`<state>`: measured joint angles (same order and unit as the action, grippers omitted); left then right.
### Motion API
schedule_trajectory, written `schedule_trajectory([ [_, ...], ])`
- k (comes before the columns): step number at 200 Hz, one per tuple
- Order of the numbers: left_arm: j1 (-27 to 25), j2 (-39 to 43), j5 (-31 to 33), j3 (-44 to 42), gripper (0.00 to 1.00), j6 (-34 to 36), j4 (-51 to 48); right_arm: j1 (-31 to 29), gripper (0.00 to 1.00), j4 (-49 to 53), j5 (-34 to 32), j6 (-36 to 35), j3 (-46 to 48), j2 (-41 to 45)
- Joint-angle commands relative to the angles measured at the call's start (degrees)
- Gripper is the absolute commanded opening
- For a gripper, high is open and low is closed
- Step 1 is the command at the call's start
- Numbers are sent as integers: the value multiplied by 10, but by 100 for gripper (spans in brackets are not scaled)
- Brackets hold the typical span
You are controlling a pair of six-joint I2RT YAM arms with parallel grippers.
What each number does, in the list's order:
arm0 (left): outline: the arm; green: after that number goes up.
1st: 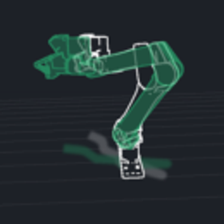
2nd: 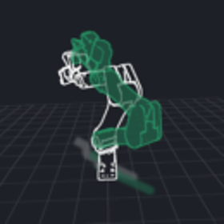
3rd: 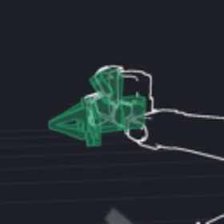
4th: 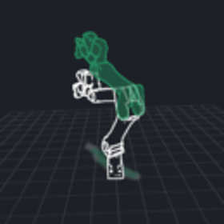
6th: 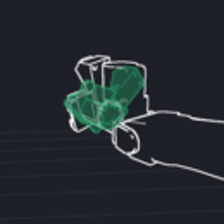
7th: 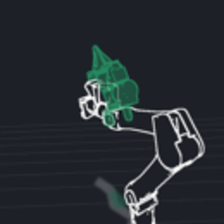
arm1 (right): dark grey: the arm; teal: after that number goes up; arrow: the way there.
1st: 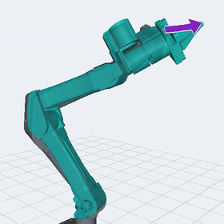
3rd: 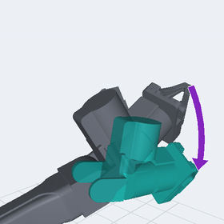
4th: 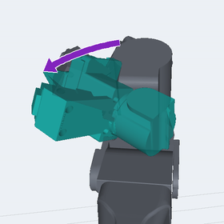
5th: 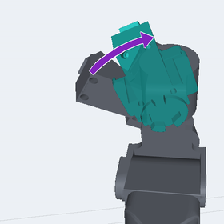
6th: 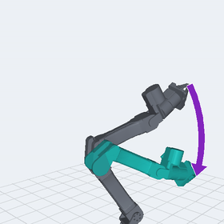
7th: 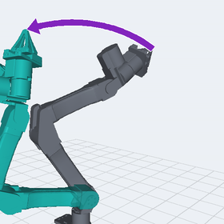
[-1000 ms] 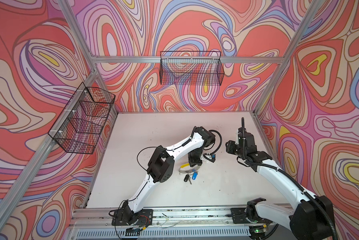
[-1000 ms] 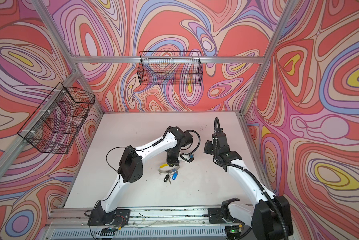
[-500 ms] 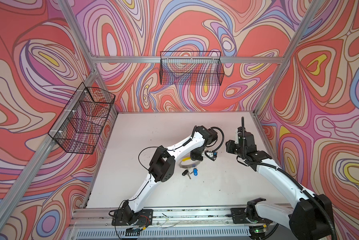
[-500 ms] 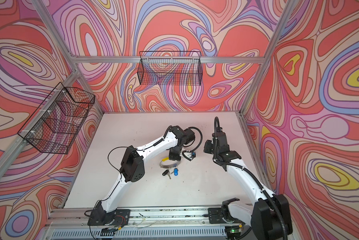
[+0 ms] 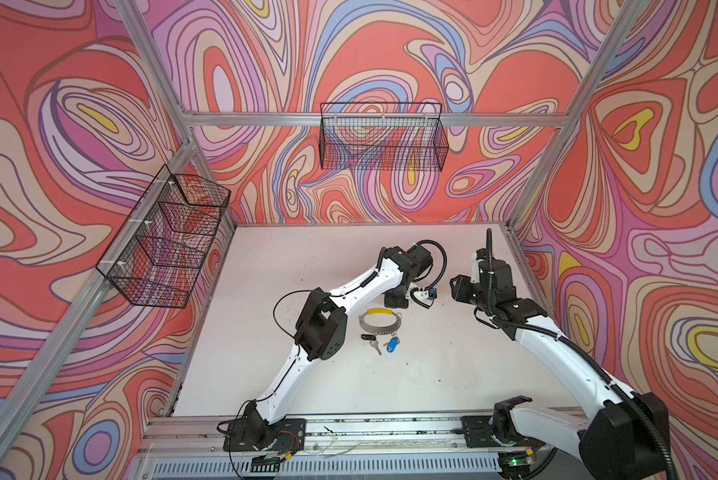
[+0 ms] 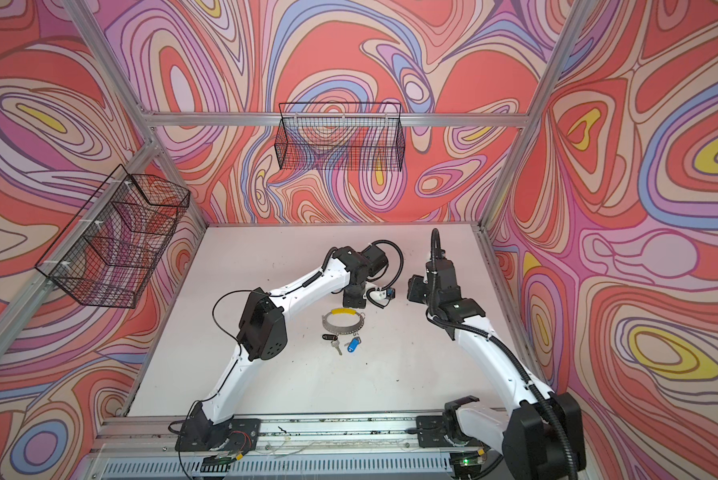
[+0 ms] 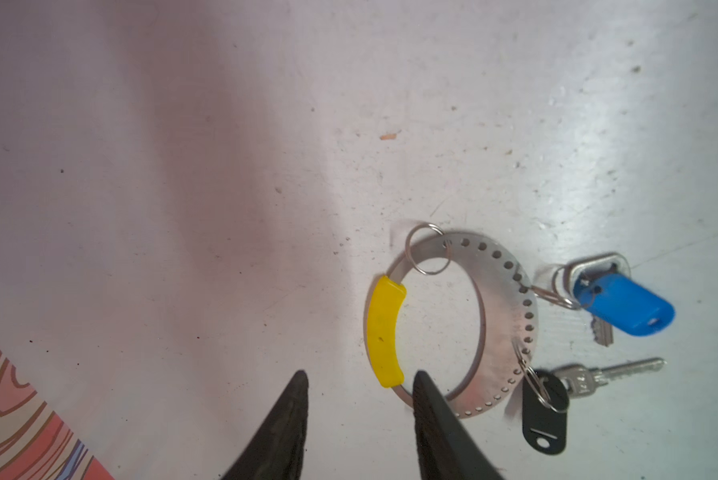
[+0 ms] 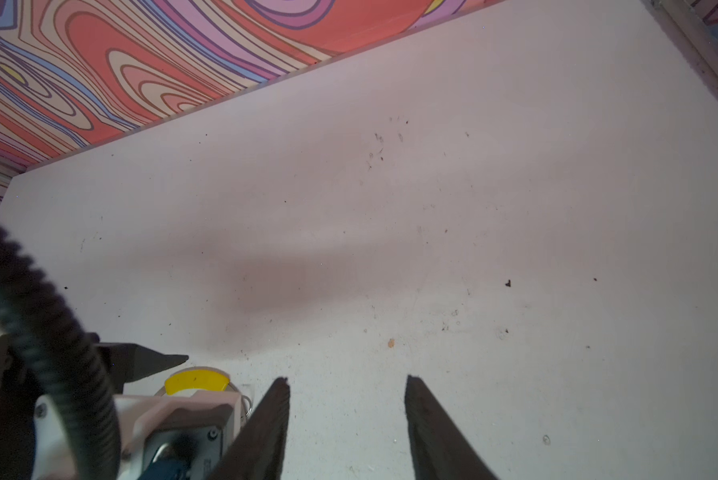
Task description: Put the keys on the keyring
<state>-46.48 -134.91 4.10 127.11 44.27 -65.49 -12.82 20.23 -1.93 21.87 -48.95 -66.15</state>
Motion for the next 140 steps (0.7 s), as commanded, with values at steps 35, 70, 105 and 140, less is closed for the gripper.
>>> schedule_trajectory([
  [35,105,296,-123,-308,53,-221,395,2,60,-10,-33,-13,-119,-66],
  [70,206,479,-89,-551,97,-438,581,3,98,-45,-102,-11,-161,-88],
  [105,282,673,-12,-759,100,-498,666,2,98,-229,-246,-48,-45,-39],
  [140,351,797,138,-909,100,-476,715,8,95,-624,-303,-229,190,-24],
])
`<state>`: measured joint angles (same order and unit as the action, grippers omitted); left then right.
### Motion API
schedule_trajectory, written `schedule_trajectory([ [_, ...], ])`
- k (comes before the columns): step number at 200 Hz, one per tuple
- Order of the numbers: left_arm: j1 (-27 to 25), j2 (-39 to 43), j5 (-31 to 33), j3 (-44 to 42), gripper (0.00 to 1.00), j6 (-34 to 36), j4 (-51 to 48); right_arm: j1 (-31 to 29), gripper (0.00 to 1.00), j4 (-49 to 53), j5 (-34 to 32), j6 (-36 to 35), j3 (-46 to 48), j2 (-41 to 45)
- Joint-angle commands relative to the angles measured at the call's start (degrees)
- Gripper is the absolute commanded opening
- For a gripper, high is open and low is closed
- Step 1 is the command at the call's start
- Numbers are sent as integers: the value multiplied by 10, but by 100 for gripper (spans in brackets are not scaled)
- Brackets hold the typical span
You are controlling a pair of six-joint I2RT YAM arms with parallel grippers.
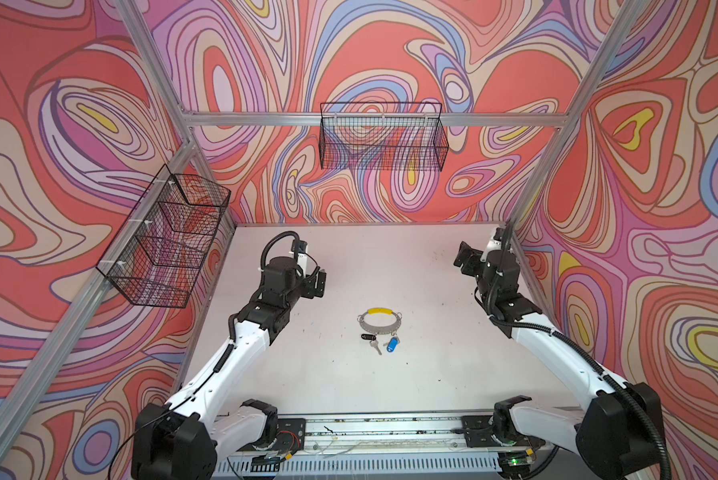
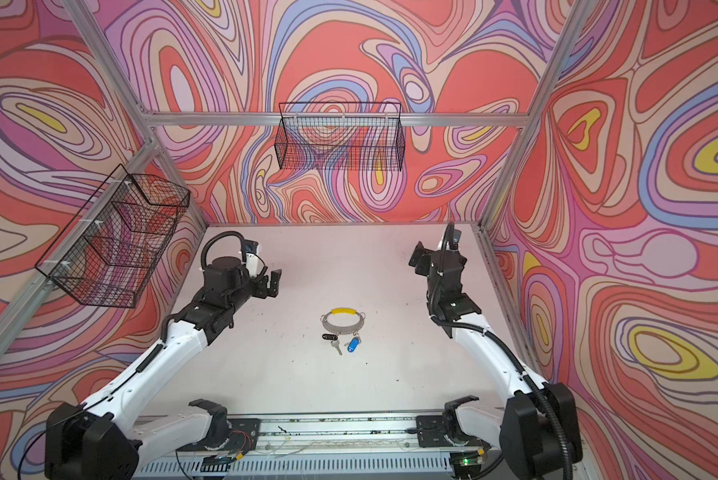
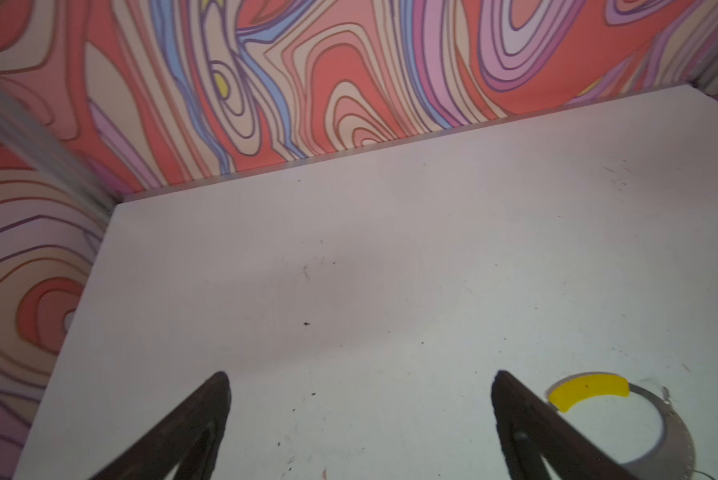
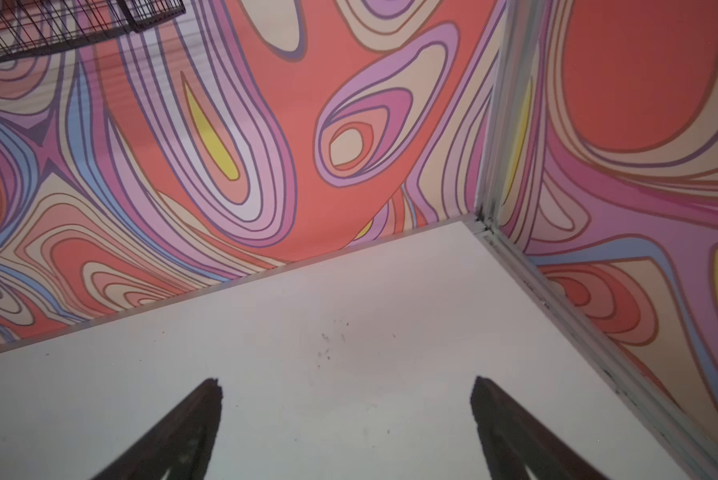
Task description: Put the keys on the keyring
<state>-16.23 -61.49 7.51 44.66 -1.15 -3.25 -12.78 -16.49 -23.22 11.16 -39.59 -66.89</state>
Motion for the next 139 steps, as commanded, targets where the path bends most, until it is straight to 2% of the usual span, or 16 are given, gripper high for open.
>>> schedule_trajectory([
  [1,53,67,104,-90,100,-22,98,8,95,-253,-92,-122,96,-18],
  [15,98,115,115,-177,100,-26,161,13,92,-261,-98,-109,126,-33],
  [20,105,126,120,-209,100,-9,198,13,98,-298,-100,-100,147,-37],
  [37,107,110,125,-270,100,57,277,13,98,-373,-97,-104,189,-75],
  [44,109,83,124,-279,100,72,290,13,98,-378,-91,-107,194,-94],
  [50,116,60,127,-284,100,51,307,13,98,-390,-82,-108,202,-108],
  [60,127,25,81,-295,100,39,342,13,98,-432,-72,-99,223,-128],
  [74,129,-31,77,-310,100,32,422,13,98,-494,-76,-114,238,-163],
  [83,137,-61,46,-313,100,33,456,19,98,-513,-71,-112,243,-180],
  [111,142,-150,18,-297,100,-8,560,25,98,-605,-48,-120,250,-265],
  [120,141,-184,11,-287,100,-2,577,26,98,-646,-46,-126,251,-297],
  [139,141,-261,18,-289,100,-7,648,37,98,-614,-15,-110,248,-295],
])
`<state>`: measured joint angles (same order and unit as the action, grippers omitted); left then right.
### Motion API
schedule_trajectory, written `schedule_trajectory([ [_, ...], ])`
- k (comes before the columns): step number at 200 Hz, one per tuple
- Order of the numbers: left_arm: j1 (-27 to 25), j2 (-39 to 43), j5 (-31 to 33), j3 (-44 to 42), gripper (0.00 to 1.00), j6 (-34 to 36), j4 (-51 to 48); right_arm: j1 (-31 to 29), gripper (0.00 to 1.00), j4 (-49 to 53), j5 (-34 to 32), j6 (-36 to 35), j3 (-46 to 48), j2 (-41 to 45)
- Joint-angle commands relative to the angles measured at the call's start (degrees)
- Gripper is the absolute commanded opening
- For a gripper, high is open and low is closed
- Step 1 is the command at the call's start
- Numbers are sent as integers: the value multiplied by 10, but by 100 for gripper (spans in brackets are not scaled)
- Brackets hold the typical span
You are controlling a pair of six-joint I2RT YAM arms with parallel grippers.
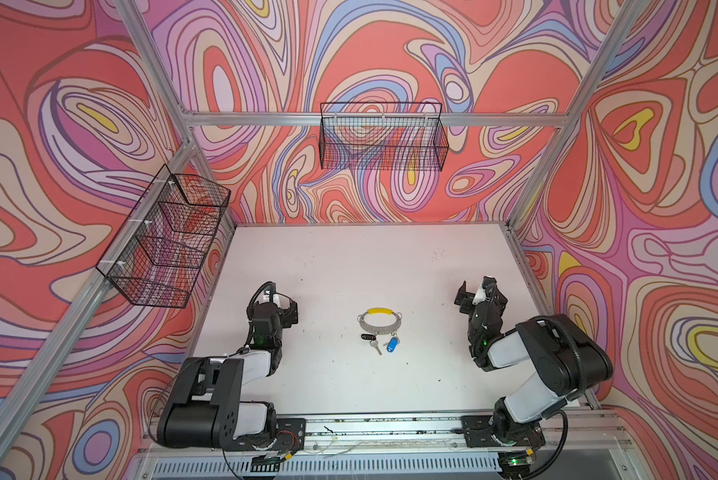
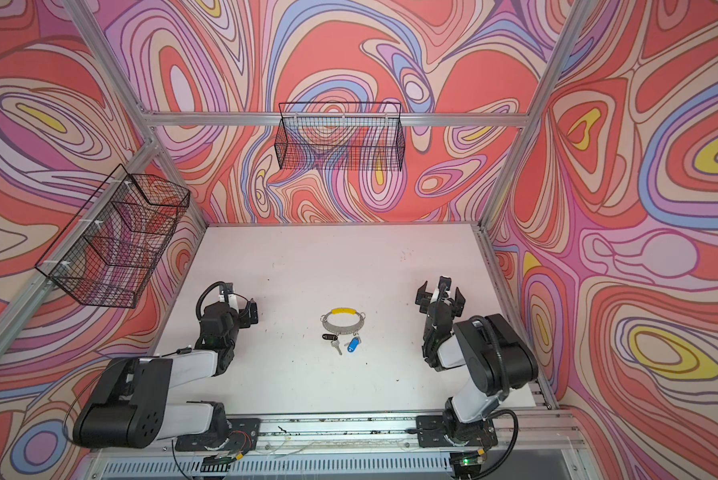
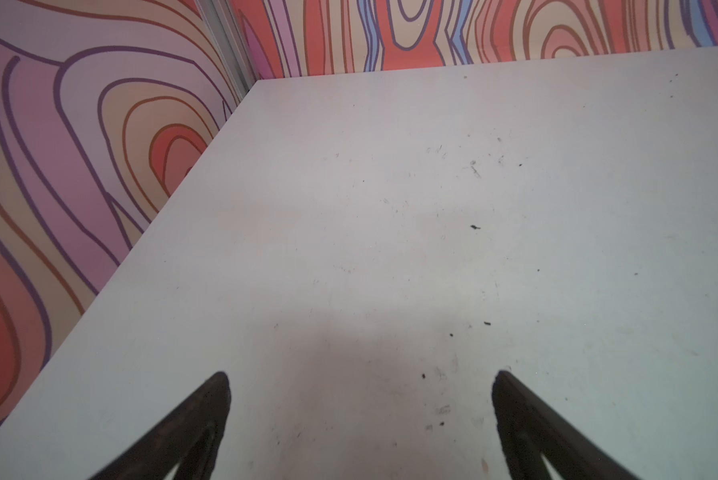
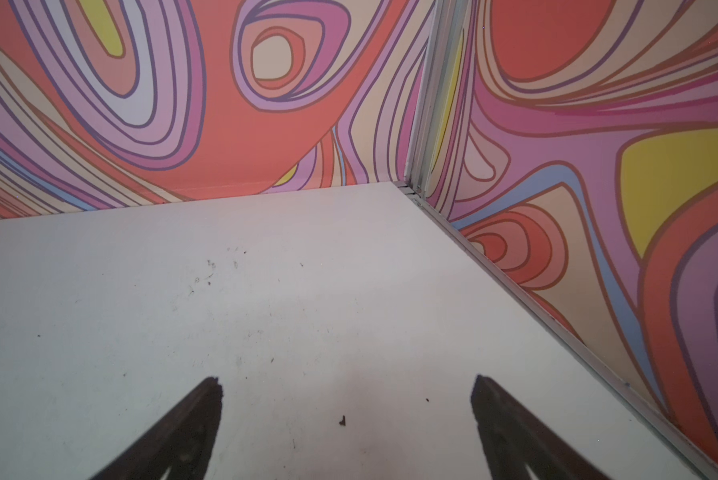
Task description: Put the keys on the keyring
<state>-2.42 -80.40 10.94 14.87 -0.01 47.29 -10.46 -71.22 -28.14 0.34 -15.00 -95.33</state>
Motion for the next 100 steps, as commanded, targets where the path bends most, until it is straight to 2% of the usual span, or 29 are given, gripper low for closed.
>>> schedule_trajectory([
  [1,3,-77,-17,9,100,-15,145,13,98,-71,35,-2,2,-15],
  [7,3,-98,-17,16,100,-9,169,15,98,-113,33,-13,-2,-44],
  [12,2,-88,-18,30,100,-12,118,13,98,-116,28,-19,-7,-47],
  [20,3,-62,-18,58,100,-23,23,16,98,-15,52,-3,-30,-23],
  [32,3,-95,-8,52,100,-12,94,35,98,23,84,2,-61,-36],
  [39,3,-81,-8,59,100,-20,49,51,98,65,104,20,-71,-26],
  [45,3,-70,-5,73,100,-27,5,57,98,62,110,23,-70,-29],
  [58,3,-92,-2,60,100,-17,73,58,98,64,111,23,-71,-27],
  [71,2,-74,-3,74,100,-24,13,57,98,58,110,22,-71,-29],
  [85,2,-89,-2,62,100,-18,65,58,98,53,109,21,-69,-30],
  [100,2,-75,-3,69,100,-23,24,58,98,46,106,19,-66,-28],
])
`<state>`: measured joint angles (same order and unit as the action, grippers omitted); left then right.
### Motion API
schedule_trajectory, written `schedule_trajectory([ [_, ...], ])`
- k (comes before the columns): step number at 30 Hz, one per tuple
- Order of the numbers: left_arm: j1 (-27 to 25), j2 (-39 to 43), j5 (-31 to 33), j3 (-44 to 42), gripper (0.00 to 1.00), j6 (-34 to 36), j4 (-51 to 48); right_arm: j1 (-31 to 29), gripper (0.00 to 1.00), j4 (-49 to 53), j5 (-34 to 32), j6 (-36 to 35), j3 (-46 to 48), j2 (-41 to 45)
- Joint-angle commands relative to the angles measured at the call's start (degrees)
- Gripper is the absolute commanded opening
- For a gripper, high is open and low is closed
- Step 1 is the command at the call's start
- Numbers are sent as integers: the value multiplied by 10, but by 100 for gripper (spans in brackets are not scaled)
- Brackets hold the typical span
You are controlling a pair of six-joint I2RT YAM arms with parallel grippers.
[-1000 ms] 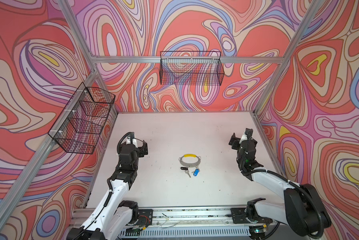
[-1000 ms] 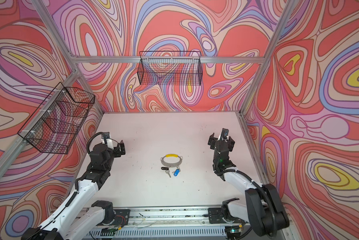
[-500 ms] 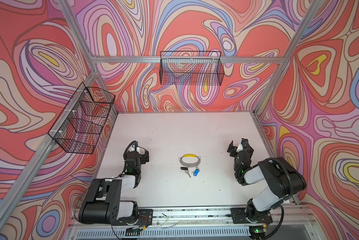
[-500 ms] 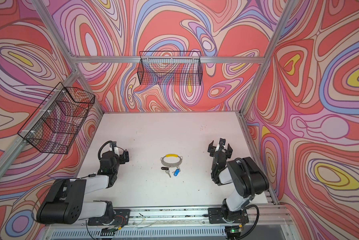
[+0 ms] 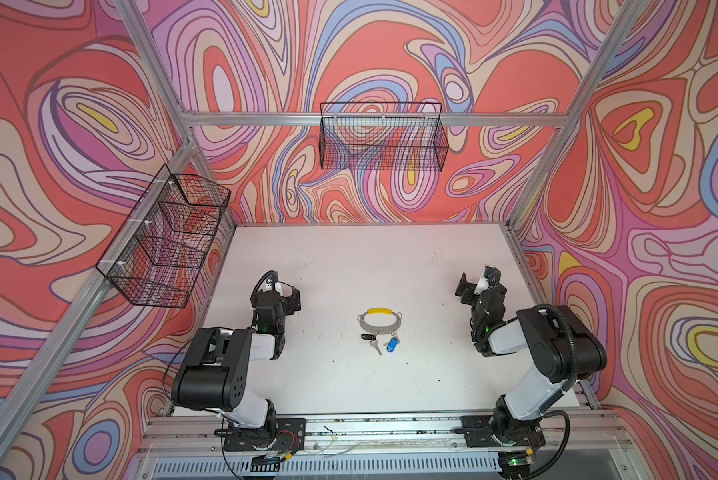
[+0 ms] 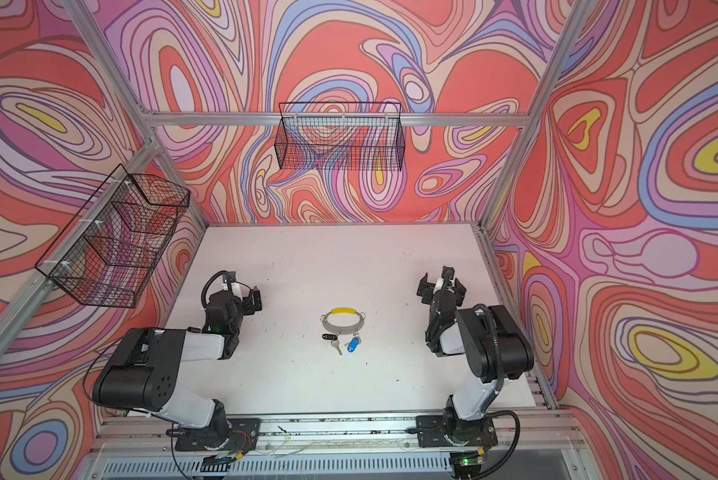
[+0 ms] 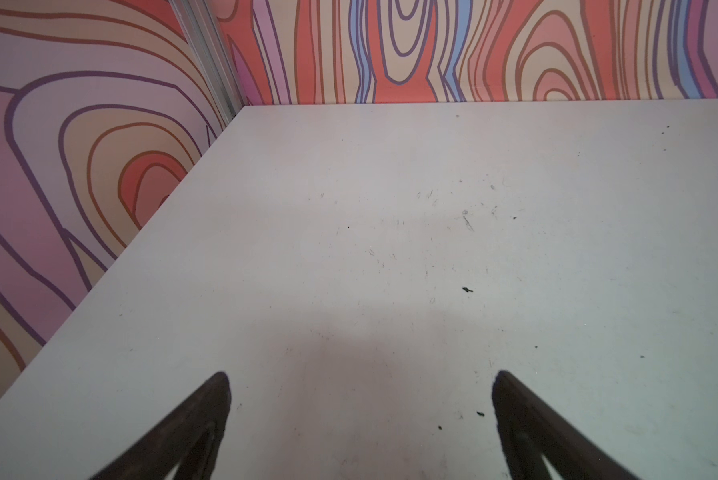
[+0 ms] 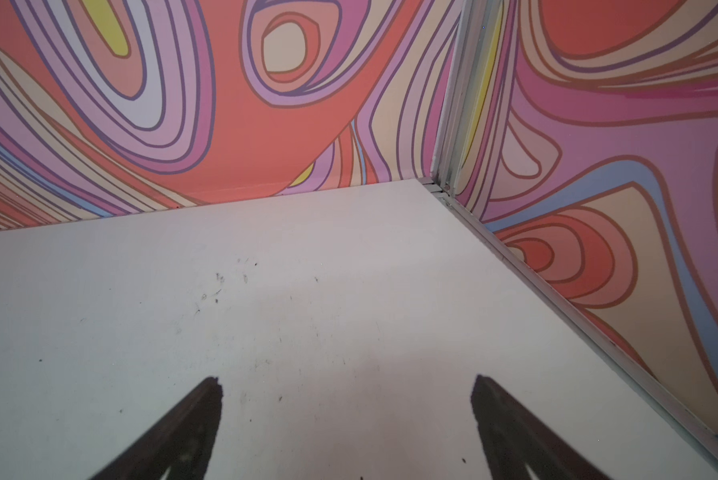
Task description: Put the keys on the keyring
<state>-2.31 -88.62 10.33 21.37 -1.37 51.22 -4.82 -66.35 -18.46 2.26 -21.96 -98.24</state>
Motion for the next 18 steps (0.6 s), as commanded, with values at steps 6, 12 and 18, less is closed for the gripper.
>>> schedule_trajectory([
  [6,1,5,1,-1,100,-7,2,1,98,-2,10,0,4,2],
  [12,1,0,2,-4,100,-6,14,1,98,3,10,-1,1,0],
  [18,1,1,2,-4,100,-7,14,1,98,-1,11,-1,3,1],
])
